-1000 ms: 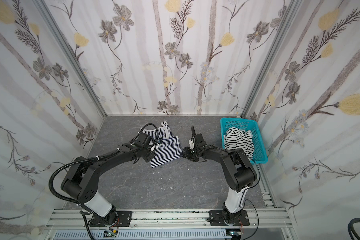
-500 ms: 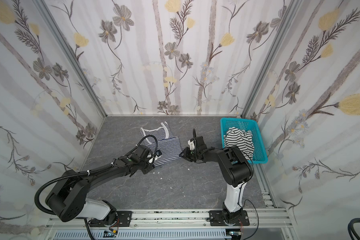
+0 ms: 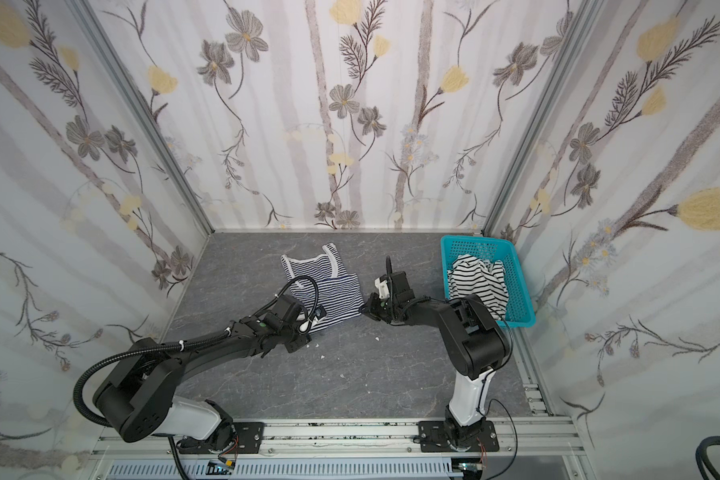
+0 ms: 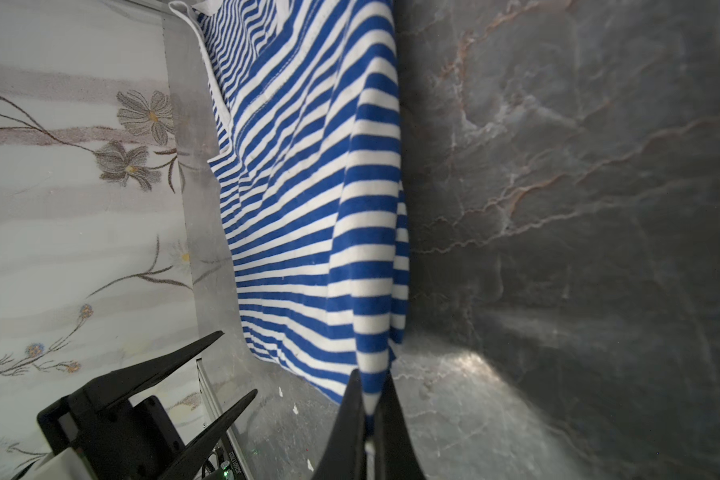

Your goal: Fold and stack the tank tops

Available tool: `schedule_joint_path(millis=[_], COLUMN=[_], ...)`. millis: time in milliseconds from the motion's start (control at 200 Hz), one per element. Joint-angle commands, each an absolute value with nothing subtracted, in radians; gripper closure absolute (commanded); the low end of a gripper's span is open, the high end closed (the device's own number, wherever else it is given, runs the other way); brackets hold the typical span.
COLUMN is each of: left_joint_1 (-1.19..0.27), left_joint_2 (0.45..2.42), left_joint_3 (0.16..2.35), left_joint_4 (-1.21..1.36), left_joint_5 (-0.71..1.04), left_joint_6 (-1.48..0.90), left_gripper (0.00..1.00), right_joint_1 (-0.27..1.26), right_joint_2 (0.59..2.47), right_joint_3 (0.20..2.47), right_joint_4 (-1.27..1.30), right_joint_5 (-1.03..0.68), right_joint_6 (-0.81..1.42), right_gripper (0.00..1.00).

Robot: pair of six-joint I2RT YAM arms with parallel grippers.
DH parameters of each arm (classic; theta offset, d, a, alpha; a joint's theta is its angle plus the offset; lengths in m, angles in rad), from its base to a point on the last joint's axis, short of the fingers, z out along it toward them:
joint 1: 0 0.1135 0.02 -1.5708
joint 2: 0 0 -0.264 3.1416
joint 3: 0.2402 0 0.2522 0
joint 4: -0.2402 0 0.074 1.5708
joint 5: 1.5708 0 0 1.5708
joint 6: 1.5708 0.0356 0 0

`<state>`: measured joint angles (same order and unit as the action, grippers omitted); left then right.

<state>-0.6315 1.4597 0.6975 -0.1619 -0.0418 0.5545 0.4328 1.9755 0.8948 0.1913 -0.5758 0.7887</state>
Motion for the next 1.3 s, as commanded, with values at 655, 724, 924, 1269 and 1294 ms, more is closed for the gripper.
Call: schedule_joint_path(millis=[655,724,924,1269,1294], left_joint_1=[-0.630,-0.631,-0.669,-0.812,-0.822], left_joint_2=[1.591,1.583,1.530,1.501,1.498], left_joint_3=[0.721,0.729,0.791,0.937,0.948], left_joint_4=[-0.144,-0.162,-0.286,-0.555,-0.569], left_joint_5=[-0.071,-0.054,0.055,0.364,0.383], left_joint_6=[0.640,0.652,0.643,0.591,0.588], left_gripper=[0.96,1.00,1.00,1.00,1.00], right_joint_1=[0.438,0.435,0.426,0.426,0.426], right_joint_2=[1.911,1.903,1.829,1.450,1.412], right_joint_3=[0.891,0.886,0.824,0.594,0.586], right_joint_4=[0.207,0.205,0.203,0.049,0.022], right_joint_5=[-0.566,-0.565,-0.558,-0.478,-0.465], right_joint_6=[0.807,0.805,0.813,0.800,0.798], right_gripper=[1.00,1.00,1.00,1.00,1.00])
